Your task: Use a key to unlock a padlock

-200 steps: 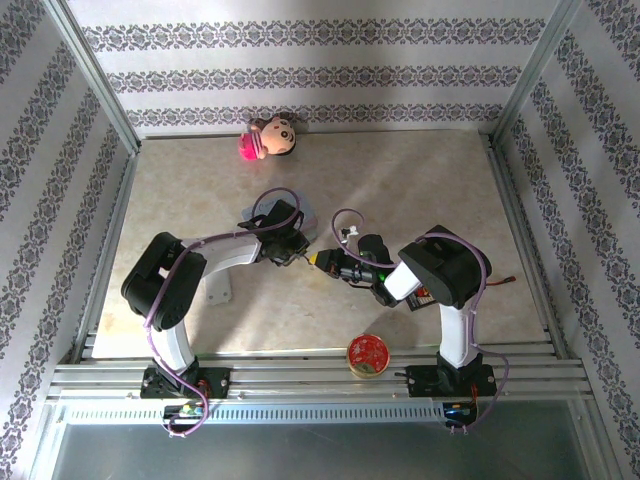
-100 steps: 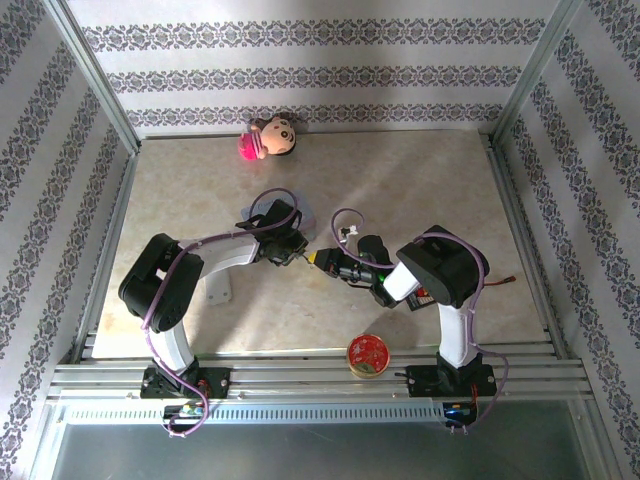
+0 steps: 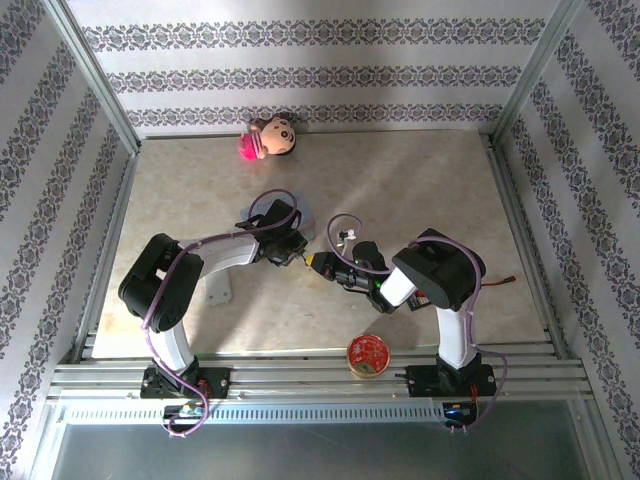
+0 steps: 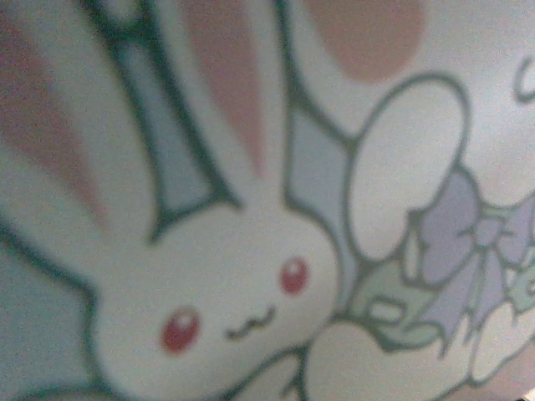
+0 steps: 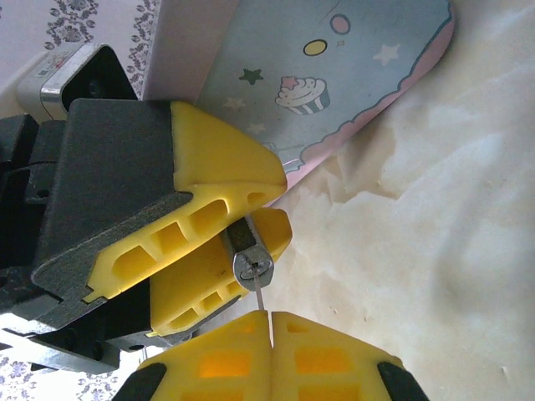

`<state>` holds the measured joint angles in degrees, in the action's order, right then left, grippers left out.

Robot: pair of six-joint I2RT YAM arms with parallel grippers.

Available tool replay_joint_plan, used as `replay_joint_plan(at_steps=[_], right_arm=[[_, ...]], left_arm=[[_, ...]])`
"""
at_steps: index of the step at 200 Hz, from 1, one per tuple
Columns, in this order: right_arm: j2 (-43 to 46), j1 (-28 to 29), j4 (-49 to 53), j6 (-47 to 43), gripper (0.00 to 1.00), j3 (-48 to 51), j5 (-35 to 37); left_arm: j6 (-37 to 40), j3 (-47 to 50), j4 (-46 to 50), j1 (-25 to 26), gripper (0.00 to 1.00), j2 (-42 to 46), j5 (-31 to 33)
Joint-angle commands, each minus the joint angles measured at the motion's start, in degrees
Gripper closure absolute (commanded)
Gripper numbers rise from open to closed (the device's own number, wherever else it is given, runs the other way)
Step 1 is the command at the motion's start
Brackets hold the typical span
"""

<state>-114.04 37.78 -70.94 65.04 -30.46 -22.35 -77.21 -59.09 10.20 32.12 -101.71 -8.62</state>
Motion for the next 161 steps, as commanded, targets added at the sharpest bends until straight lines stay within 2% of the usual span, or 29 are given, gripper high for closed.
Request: replay_joint_plan(at_steps=[1,161], right_arm=[[1.8,0.14,-4.18,2.03,1.0,-0.31,5.47],[3.33,-3.37,-5.93,7.79,1.0,0.88,0.85]], left_arm=[[-1.02,-1.38,0.35,2.86,0.9,2.83,-10.89],[2.56,-0.28,2.16,2.86,0.93,3.63,-13.64]])
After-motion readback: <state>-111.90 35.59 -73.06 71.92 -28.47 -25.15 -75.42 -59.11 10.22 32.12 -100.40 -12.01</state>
